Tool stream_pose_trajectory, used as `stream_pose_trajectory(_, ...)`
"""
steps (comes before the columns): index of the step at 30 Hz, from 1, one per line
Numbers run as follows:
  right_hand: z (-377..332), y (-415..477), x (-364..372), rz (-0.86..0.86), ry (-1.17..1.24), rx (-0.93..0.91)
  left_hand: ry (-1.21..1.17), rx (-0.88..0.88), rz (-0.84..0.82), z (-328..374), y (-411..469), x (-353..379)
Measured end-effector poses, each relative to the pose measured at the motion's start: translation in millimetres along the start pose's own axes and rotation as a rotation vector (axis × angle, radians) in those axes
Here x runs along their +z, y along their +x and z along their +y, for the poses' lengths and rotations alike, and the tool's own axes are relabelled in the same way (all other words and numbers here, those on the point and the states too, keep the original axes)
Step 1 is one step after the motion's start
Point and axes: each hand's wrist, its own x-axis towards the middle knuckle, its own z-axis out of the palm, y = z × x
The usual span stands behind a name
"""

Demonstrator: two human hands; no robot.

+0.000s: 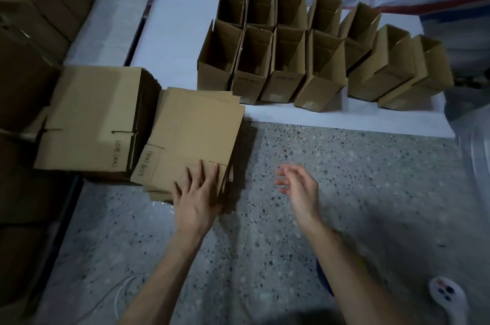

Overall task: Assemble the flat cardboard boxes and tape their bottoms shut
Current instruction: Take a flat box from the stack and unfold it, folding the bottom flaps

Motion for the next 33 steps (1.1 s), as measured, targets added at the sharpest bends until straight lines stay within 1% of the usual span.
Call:
stream_pose_trajectory(2, 3.1, -16.3, -9.4, 0.01, -0.005, 0.007, -0.015, 0.04, -0.009, -4.1, -8.7, -6.1)
stream_pose_trajectory(4, 3.6, -32.6, -19.6, 0.024, -0.019, 0.0, -0.079, 0.079, 0.042, -3.9, -22.9, -16.6)
stream_pose_trajectory(6, 1.5, -46.5, -28.9, 0.049, -0.015, -0.03, -0.206, 0.125, 0.198, -0.6, -41.8, -35.2)
stream_pose_trajectory(9, -10.2, -59.9, -40.5, 0.075, -0.014, -0.091, -0.401, 0.26, 0.532, 3.8, -69.0, -72.0)
stream_pose_trajectory(11, -24.3, -66.9, -47.6, 0.082, -0.005, -0.129, -0.609, 0.331, 0.65, 6.9, -89.0, -97.5)
stream_pose_trajectory(12, -32.8, -71.1, -51.2, 0.064, 0.008, -0.15, -0.74, 0.338, 0.665, 9.9, -100.4, -109.1)
stream_pose_trajectory(14, -47.5, -80.3, -58.2, -0.02, 0.029, -0.197, -0.944, 0.323, 0.648, 15.8, -119.9, -122.8)
stream_pose_trajectory(16, -55.6, -88.2, -65.2, -0.138, 0.023, -0.221, -1.064, 0.291, 0.606, 17.8, -129.9, -118.1)
stream_pose_trajectory(18, -51.7, -93.9, -71.7, -0.218, -0.042, -0.225, -1.165, 0.22, 0.529, 15.0, -131.6, -97.6)
stream_pose_trajectory(20, -32.5, -100.0, -76.1, -0.239, -0.14, -0.203, -1.193, 0.133, 0.418, 11.6, -131.7, -66.1)
stream_pose_trajectory(22, 2.0, -107.8, -79.1, -0.194, -0.233, -0.162, -1.115, -0.015, 0.303, 8.0, -133.5, -24.9)
stream_pose_trajectory(24, 37.3, -119.0, -81.8, -0.136, -0.328, -0.142, -0.961, -0.193, 0.233, 4.3, -136.2, 13.4)
stream_pose_trajectory(25, 48.8, -125.1, -82.4, -0.138, -0.365, -0.146, -0.92, -0.248, 0.223, 3.4, -138.4, 27.0)
stream_pose_trajectory(27, 60.2, -133.4, -80.3, -0.174, -0.396, -0.128, -0.937, -0.281, 0.236, 2.1, -141.4, 41.2)
stream_pose_trajectory(29, 65.5, -137.3, -73.6, -0.152, -0.488, -0.147, -0.953, -0.286, 0.234, 0.2, -141.4, 45.2)
stream_pose_trajectory(31, 69.4, -139.2, -67.8, -0.035, -0.655, -0.26, -0.954, -0.291, 0.223, -1.7, -141.2, 45.5)
stream_pose_trajectory(33, 67.7, -141.7, -60.5, 0.084, -0.772, -0.366, -0.966, -0.293, 0.211, -1.6, -140.8, 42.7)
